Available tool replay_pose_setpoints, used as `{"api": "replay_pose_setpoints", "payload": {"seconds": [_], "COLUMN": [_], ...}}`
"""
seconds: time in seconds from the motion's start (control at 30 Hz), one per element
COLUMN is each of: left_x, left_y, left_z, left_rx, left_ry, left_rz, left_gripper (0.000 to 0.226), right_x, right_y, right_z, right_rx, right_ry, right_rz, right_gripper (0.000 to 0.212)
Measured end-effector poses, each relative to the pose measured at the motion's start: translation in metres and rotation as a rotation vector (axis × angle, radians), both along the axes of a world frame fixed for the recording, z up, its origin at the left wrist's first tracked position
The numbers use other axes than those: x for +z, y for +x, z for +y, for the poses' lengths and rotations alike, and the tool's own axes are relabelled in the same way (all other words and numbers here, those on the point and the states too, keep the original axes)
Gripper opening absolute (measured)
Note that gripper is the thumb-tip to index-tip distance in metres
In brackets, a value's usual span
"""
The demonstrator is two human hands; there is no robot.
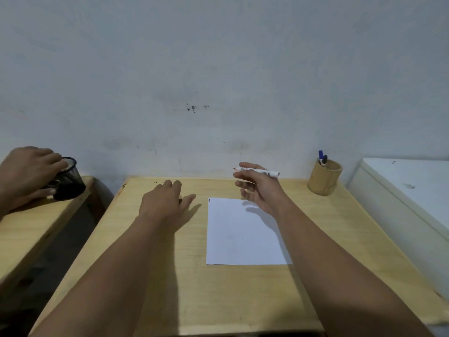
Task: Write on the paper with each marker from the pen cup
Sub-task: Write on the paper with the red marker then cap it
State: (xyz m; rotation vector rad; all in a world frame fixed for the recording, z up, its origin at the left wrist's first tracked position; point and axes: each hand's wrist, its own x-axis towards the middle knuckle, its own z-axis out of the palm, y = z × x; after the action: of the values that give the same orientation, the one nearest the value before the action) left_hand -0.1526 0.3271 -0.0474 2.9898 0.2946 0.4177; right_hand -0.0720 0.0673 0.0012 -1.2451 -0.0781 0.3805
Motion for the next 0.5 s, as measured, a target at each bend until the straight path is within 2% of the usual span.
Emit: {"api": "replay_pose_setpoints", "payload": {"seconds": [0.07,0.13,0.23,0.33,0.5], "left_x": [-0.001,-0.005,-0.011,-0.011,-0.021], "left_y": [-0.01,-0.021,-0.041,-0.059,-0.066], "left_z": [-0.002,-0.004,-0.013,-0.025,-0.032], "left_rx": [-0.091,-0.193,-0.302,-0.385,-0.395], "left_ry": [-0.014,0.03,0.056,0.02,-0.018], "left_rz": [-0.075,-0.069,-0.017,0.017,0.191], "left_gripper": [0.074,0.07,0.074,0.089,0.108], "right_x": [0.002,0.002,0.0,-0.002,-0.019], "right_y": [-0.004,-0.009,-0.018,-0.025,-0.02], "right_z": [0.003,0.007,0.013,0.022,0.036], "right_rx": [-0.05,-0.105,-0.125,-0.102,-0.103], "right_ry": [-0.078,-0.165,-0.223,-0.254,-0.334], "right_rz": [-0.027,-0.052,-0.08,-0.084,-0.119], "right_gripper": [0.014,0.025,0.023,0.018,0.022]}}
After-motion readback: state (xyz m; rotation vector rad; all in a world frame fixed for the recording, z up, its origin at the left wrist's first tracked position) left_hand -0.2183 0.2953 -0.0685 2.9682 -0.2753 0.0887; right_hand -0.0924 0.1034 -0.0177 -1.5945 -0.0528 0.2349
